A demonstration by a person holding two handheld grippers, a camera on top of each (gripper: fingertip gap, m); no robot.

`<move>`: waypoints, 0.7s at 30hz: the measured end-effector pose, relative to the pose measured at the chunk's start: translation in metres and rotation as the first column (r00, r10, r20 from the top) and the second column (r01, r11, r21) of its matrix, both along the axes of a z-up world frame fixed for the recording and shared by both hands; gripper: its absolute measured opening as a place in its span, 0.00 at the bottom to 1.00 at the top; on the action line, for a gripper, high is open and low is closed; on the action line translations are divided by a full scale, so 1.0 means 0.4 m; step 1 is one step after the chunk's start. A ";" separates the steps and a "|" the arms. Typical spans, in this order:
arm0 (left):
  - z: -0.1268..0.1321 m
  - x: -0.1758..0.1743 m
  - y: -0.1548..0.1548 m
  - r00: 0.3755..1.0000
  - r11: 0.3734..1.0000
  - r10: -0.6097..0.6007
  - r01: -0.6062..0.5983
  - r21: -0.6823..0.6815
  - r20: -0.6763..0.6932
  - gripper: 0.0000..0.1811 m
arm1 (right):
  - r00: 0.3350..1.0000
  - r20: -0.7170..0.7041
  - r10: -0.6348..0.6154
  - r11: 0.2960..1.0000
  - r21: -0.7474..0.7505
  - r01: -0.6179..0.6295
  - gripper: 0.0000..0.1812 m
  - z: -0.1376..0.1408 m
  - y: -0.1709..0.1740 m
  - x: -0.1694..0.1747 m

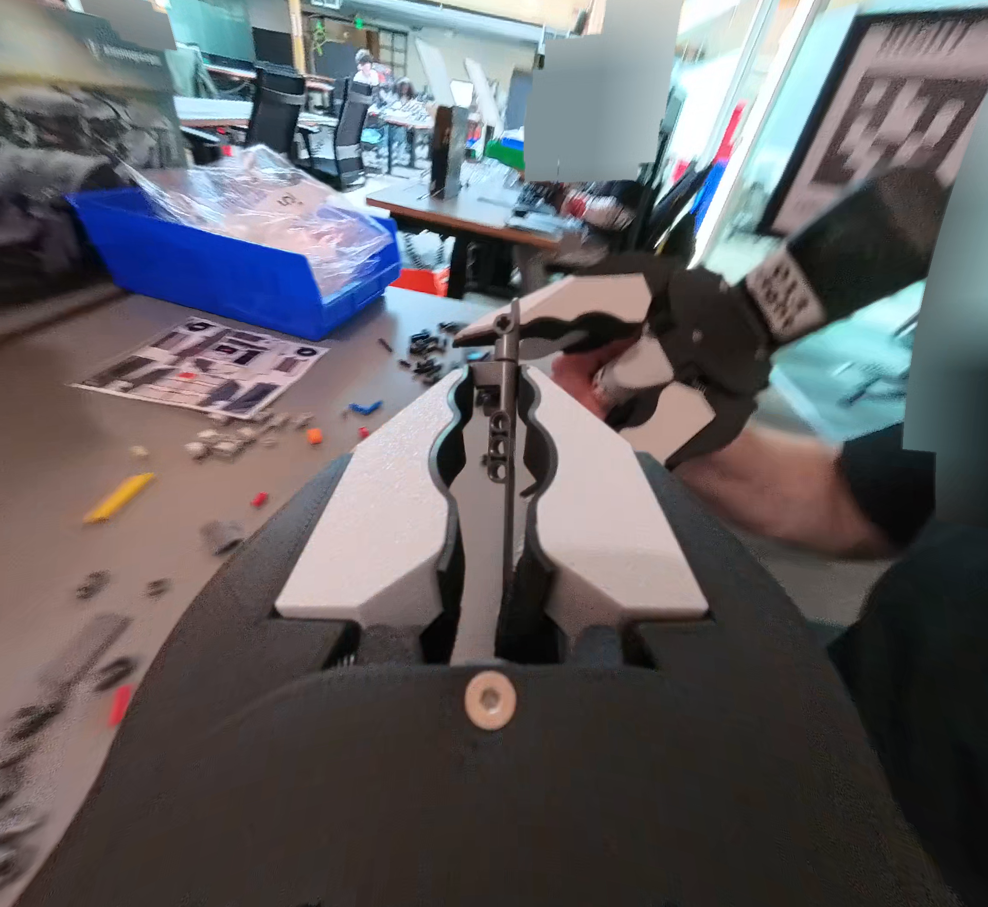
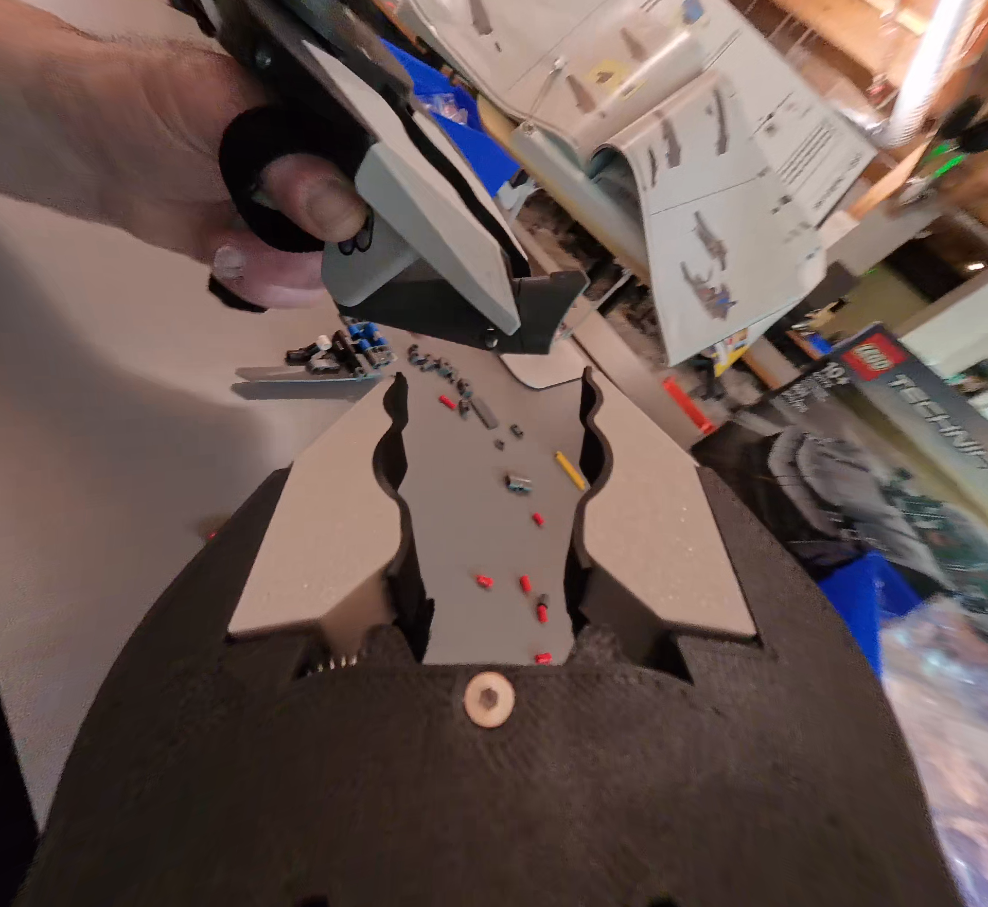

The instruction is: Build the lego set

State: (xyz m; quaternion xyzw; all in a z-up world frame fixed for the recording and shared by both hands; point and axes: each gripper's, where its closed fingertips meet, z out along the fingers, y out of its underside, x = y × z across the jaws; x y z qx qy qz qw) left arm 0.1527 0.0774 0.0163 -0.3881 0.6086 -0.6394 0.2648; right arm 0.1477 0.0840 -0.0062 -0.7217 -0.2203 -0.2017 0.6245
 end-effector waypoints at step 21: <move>0.014 -0.008 -0.054 0.986 0.981 -0.164 0.162 -0.105 -0.011 0.07 | 0.926 -0.291 0.240 0.967 0.155 -0.202 0.08 0.101 -0.068 -0.008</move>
